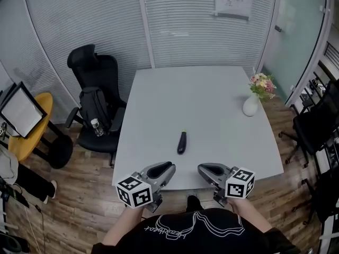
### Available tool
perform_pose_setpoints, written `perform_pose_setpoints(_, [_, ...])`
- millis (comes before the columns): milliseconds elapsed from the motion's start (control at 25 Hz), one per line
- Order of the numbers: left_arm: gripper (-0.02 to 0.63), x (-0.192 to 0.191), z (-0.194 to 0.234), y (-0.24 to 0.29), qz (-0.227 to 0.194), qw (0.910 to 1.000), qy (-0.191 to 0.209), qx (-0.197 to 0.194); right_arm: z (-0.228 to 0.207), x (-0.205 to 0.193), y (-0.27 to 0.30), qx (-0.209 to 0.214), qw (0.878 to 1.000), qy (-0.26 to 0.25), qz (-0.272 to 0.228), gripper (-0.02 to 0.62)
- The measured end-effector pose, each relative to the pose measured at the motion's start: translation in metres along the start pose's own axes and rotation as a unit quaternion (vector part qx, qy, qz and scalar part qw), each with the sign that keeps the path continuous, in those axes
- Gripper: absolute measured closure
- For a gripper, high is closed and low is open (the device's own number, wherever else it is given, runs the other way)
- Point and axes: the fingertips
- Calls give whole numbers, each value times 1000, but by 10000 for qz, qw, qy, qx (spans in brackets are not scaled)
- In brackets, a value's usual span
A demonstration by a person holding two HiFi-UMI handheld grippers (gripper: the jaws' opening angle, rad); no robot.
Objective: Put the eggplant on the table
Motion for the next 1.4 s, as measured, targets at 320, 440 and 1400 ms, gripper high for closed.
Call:
perform_pose_setpoints(320, [577, -2, -37, -36, -199, 9988, 452, -5, 45, -8, 1, 245, 9995, -180, -110, 586])
perform_pose_setpoints(440, [583, -3, -44, -41, -247, 9983, 526, -57, 52, -9, -2, 226, 9992, -300, -166, 588])
perform_pose_setpoints(1400, [588, -16, -54, -61, -320, 9977, 577, 158, 60, -30, -14, -6, 9997, -252, -25, 588])
Point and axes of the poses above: the fingertips, and each gripper's own axes: y forward along the fingers, z to its left, x out of its top, and after that the axes turned 2 degrees about -z, right-handed
